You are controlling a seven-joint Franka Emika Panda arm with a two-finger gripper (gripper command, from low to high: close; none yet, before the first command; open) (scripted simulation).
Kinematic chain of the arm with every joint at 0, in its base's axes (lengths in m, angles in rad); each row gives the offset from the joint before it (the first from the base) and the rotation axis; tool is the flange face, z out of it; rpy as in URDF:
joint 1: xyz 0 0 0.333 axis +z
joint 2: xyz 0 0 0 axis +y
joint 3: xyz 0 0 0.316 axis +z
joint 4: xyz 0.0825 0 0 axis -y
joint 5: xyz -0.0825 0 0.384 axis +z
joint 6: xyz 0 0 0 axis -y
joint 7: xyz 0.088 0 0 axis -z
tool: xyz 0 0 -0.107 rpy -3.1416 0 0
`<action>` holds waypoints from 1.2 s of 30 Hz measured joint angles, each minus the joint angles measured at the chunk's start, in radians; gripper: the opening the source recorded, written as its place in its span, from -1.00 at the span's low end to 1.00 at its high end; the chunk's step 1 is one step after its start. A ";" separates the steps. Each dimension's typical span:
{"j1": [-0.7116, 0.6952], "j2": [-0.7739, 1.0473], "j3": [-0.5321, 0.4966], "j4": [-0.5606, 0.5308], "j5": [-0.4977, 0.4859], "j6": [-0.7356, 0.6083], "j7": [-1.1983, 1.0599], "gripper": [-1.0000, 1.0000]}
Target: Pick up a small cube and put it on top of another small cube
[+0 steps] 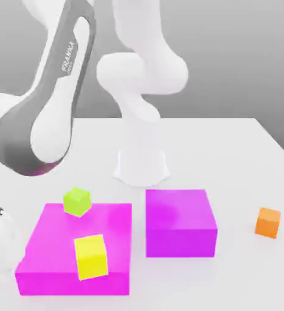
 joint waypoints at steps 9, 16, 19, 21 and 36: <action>-0.053 0.171 0.047 0.043 0.044 0.103 -0.037 -1.00; -0.018 0.050 0.006 0.006 -0.001 0.019 -0.017 -1.00; 0.020 -0.059 0.011 -0.067 -0.069 -0.007 -0.084 -1.00; 0.044 -0.132 0.020 -0.120 -0.114 -0.021 -0.139 -1.00; 0.183 -0.495 0.112 -0.478 -0.249 -0.011 -0.610 -1.00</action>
